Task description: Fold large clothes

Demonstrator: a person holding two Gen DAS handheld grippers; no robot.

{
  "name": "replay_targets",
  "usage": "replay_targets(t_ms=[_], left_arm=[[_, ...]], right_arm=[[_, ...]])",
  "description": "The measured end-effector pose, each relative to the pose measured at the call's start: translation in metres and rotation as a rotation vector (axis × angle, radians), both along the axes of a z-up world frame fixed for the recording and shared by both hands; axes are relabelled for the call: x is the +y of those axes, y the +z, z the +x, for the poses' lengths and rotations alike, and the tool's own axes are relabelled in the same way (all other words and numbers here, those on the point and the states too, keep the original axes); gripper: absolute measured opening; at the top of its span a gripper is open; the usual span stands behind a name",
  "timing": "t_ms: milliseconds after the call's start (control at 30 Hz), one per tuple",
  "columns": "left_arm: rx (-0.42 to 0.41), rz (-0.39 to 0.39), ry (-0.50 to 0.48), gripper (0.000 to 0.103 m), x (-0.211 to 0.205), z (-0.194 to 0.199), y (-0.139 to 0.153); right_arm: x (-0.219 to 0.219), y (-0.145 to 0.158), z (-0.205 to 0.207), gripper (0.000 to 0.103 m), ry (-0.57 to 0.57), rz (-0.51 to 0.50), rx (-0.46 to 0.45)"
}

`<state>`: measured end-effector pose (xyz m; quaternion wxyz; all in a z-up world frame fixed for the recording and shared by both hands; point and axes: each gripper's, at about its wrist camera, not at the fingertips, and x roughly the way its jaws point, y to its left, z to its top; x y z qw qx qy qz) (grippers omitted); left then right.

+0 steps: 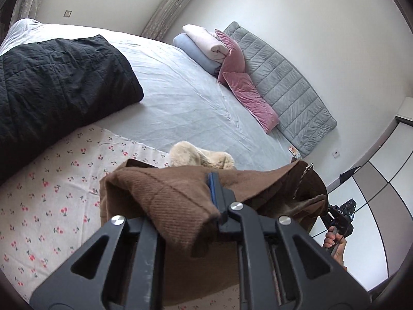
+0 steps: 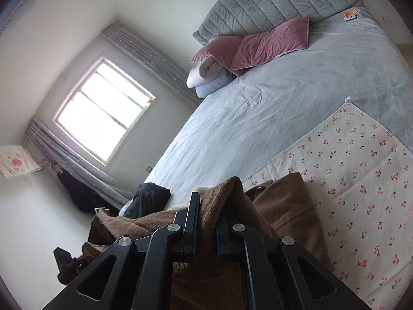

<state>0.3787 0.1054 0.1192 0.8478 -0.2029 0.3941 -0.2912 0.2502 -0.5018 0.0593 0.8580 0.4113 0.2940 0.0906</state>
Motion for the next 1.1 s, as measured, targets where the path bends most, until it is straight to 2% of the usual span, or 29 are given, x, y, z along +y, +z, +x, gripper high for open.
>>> replay_targets(t_ms=[133, 233, 333, 400, 467, 500, 533, 567, 633, 700, 800, 900, 1000, 1100], left_arm=[[0.060, 0.118, 0.017, 0.014, -0.025, 0.055, -0.051], [0.136, 0.167, 0.049, 0.016, -0.037, 0.089, -0.097], [0.208, 0.178, 0.082, 0.019, -0.038, 0.108, -0.134], [0.242, 0.147, 0.079, 0.019, -0.034, 0.111, -0.149], [0.250, 0.109, 0.068, 0.023, -0.028, 0.108, -0.148], [0.251, 0.088, 0.063, 0.026, -0.023, 0.106, -0.144], [0.251, 0.076, 0.060, 0.038, -0.019, 0.103, -0.137], [0.248, 0.072, 0.061, 0.057, -0.015, 0.101, -0.130], [0.214, 0.059, 0.076, 0.083, -0.005, 0.091, -0.114], [0.163, 0.085, 0.077, 0.084, 0.001, 0.079, -0.098], [0.109, 0.141, 0.062, 0.085, 0.006, 0.059, -0.085], [0.030, 0.267, 0.001, 0.085, -0.008, 0.042, -0.081], [-0.001, 0.420, -0.116, 0.085, -0.043, 0.036, -0.090], [0.009, 0.510, -0.184, 0.085, -0.075, 0.040, -0.106]], right_arm=[[0.012, -0.044, 0.063, 0.009, 0.011, -0.053, 0.101], [0.022, -0.079, 0.100, 0.010, 0.013, -0.105, 0.189], [0.024, -0.111, 0.120, 0.011, -0.008, -0.137, 0.266], [0.019, -0.127, 0.123, 0.013, -0.014, -0.105, 0.279], [0.012, -0.133, 0.120, 0.015, -0.006, -0.047, 0.271], [0.009, -0.131, 0.117, 0.020, 0.002, -0.023, 0.262], [0.008, -0.125, 0.113, 0.027, 0.008, -0.011, 0.252], [0.004, -0.118, 0.108, 0.030, 0.008, -0.014, 0.237], [-0.004, -0.102, 0.096, 0.050, -0.004, -0.035, 0.201], [-0.009, -0.086, 0.084, 0.051, -0.007, -0.072, 0.179], [0.002, -0.072, 0.073, 0.051, 0.053, -0.171, 0.187], [0.040, -0.069, 0.076, 0.051, 0.158, -0.354, 0.245], [0.091, -0.080, 0.090, 0.051, 0.277, -0.547, 0.291], [0.125, -0.095, 0.113, 0.051, 0.342, -0.633, 0.304]])
